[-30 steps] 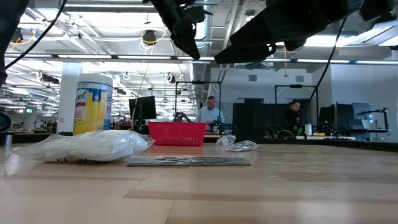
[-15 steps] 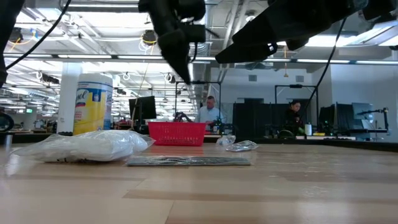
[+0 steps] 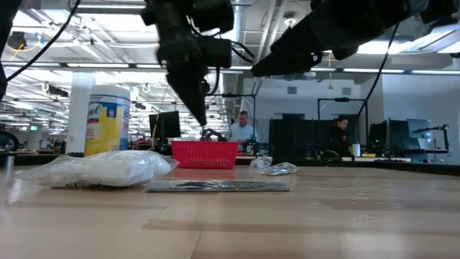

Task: Pick & Place Travel size toiletries
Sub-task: Put the nail cutter into the top red basket

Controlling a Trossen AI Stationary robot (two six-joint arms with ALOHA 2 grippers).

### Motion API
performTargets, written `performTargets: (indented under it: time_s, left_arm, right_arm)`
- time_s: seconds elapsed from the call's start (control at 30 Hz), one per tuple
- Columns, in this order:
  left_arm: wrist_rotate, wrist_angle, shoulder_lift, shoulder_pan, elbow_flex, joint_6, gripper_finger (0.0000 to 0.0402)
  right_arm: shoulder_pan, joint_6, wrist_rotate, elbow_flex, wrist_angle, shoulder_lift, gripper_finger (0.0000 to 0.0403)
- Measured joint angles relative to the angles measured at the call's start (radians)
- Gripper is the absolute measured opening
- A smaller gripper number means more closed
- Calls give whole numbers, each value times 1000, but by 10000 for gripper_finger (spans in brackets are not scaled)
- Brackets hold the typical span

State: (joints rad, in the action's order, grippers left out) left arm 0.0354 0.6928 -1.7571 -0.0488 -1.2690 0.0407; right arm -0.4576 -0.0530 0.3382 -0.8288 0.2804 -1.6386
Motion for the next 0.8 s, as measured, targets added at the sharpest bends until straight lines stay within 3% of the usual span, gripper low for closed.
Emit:
performTargets:
  time_s: [0.13,0.3,0.67,0.8]
  left_arm:
    - [-1,-27,38,72,57,-69,147]
    - [-45,-147,180,157,174,-146,147]
    - [-95,-700,619,289,587,-292,147]
    - [-114,-793,732,326,681,-332,147]
  right_arm:
    - [6,-17,3,1,-20,0,397]
    - [27,-28,3,1,-36,0,397]
    - [162,-234,0,0,-151,0,397]
    - [215,-348,-116,-11,-266,0,396]
